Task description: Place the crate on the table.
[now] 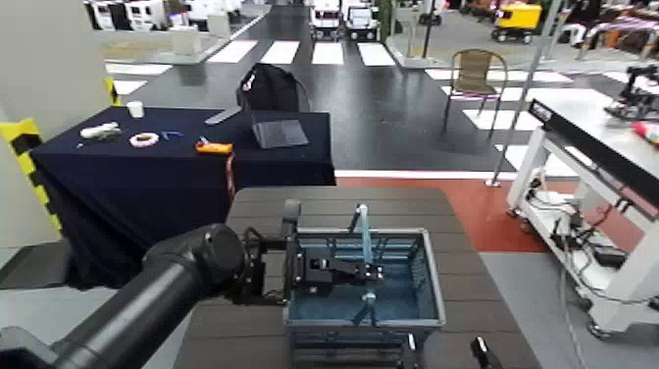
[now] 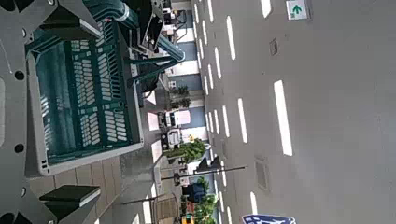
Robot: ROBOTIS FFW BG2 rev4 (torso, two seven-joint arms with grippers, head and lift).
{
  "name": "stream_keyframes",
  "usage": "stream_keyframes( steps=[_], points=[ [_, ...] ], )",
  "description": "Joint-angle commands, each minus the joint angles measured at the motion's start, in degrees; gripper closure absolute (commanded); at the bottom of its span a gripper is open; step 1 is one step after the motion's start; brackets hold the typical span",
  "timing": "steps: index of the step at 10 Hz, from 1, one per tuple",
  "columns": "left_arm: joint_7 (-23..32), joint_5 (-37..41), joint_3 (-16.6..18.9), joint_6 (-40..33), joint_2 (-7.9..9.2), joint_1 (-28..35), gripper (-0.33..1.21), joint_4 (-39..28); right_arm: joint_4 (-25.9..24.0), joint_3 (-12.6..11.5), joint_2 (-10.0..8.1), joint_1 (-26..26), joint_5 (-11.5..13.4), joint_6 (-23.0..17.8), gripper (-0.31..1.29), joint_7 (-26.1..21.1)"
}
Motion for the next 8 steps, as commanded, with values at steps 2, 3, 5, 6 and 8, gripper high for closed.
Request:
stream_keyframes(
  steps=[2, 3, 5, 6, 8],
  points=[
    [-1.5, -1.1, 0.1, -4.1, -0.77, -1.0, 1.0, 3.0, 0.2, 0.3, -0.08, -0.3, -0.1, -0.5, 0.13, 0.0],
    [-1.6, -1.2, 0.1, -4.8, -0.77, -0.9, 1.0, 3.7, 0.4, 0.3, 0.01, -0.3, -0.1, -0.7, 0.13, -0.1],
    [-2.0, -1.1, 0.2, -5.3, -1.03, -0.8, 1.0, 4.7, 0.4, 0.3, 0.01, -0.3, -0.1, -0.8, 0.13, 0.0],
    [-2.0, -1.1, 0.3, -5.5, -0.94, -1.0, 1.0, 4.7, 0.5, 0.5, 0.01, -0.4, -0.1, -0.8, 0.13, -0.1],
    [-2.0, -2.1, 0.2, -6.3, -1.03, -2.1, 1.0, 5.9, 0.7, 0.7, 0.01, -0.6, -0.1, -0.9, 0.13, -0.1]
  ],
)
